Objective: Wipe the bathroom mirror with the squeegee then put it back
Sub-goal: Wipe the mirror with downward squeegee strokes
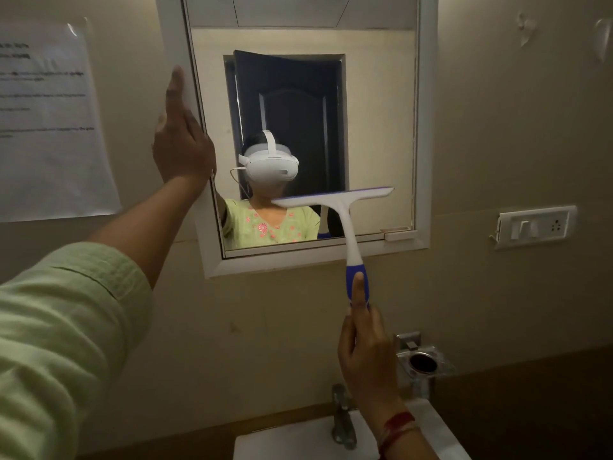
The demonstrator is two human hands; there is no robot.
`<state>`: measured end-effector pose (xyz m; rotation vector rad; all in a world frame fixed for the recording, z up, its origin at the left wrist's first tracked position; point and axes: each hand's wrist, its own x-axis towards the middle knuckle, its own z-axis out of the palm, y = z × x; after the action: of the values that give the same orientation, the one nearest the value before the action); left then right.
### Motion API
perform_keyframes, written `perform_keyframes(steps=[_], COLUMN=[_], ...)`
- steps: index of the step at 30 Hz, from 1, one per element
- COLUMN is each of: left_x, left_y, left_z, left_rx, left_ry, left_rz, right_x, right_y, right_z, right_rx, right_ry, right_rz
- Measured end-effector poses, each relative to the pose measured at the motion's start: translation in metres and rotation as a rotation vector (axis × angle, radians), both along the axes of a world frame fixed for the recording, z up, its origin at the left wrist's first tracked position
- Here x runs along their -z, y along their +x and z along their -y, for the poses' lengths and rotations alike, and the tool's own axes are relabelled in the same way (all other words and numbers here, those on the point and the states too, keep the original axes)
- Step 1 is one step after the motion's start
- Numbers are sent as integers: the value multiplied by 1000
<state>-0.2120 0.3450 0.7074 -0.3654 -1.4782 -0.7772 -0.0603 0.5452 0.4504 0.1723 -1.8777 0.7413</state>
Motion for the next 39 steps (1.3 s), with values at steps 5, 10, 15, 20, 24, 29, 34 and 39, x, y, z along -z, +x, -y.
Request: perform_keyframes(steps=[5,10,15,20,24,29,34,39], left_x=[0,-1,0,-1,0,1,1,0], left_y=[0,1,2,4,5,6,4,8], left_z=[0,-1,0,-1,-1,0,0,-1], left_rx=[-6,-37,-50,-51,-35,-26,-4,22], left_ry=[-4,27,33,43,48,45,43,55], left_rz=[-17,14,53,79,78,64,47,89], right_x=[22,37,46,44,37,1,-34,-74], right_y=[8,18,29,33,34,31,17,4], right_z=[7,9,11,10,11,14,10,7], right_rx=[0,-10,-39,-40,-103,-179,-251,-279], right_ry=[-11,-34,-47,-43,-132,-209,-204,-166], right_rz=[44,117,161,124,33,-85,-135,-153])
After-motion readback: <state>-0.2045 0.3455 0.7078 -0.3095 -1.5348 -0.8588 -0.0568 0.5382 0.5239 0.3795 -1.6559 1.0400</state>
